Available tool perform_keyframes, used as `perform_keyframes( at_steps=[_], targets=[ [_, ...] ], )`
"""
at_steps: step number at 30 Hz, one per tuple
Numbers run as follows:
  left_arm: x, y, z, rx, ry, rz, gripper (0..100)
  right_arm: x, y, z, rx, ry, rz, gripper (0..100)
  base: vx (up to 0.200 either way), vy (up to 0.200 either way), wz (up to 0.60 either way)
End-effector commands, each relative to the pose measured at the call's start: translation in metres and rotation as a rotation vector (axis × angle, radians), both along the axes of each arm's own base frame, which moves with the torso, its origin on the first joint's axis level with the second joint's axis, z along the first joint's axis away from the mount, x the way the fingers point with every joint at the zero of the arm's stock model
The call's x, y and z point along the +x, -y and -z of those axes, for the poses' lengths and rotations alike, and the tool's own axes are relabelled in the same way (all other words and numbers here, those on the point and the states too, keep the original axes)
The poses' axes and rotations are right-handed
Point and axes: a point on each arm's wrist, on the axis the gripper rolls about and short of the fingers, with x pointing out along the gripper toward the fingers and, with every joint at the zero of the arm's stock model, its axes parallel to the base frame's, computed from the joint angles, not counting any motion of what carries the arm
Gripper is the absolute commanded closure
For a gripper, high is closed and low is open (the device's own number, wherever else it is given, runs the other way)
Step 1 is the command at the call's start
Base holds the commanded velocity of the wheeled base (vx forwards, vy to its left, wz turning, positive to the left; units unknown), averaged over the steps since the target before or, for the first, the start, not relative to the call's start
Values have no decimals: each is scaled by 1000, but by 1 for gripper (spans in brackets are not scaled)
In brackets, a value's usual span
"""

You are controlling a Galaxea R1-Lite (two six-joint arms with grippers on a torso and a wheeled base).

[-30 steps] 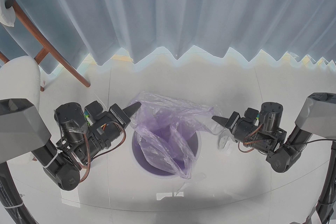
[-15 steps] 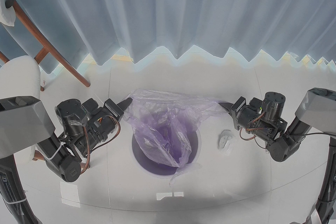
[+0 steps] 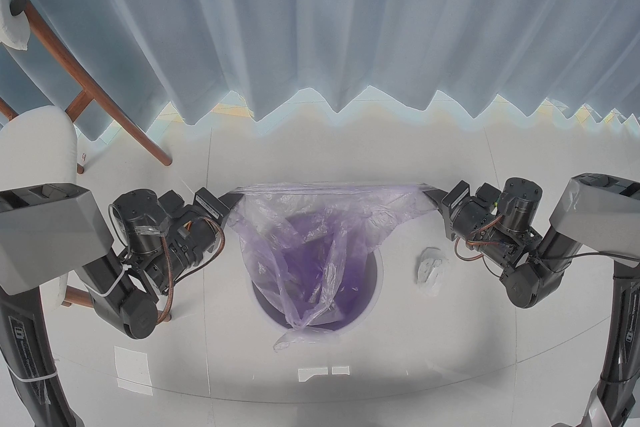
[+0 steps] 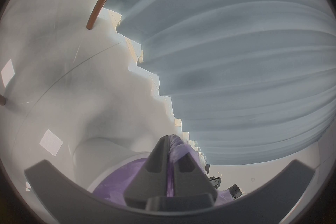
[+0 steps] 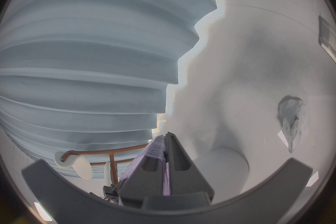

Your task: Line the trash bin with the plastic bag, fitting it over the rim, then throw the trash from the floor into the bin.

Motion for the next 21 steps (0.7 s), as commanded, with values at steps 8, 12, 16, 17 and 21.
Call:
perform_keyframes(
  at_steps=[8,12,16,17,21],
  targets=[
    [14,-5,25,14,-50,-26,100,7,3,31,-4,-33,11,100,0,0,0],
    [14,-5,26,14,-55,-26,100,5,1,28,37,1,3,0,0,0,0],
    [12,-6,24,13,-50,-28,100,-6,4,6,80,26,-9,0,0,0,0],
    [13,-6,23,13,-50,-29,100,-11,5,3,78,21,-32,0,0,0,0],
    [12,-8,19,9,-40,-35,100,-31,10,-12,51,-13,-150,0,0,0,0]
  ],
)
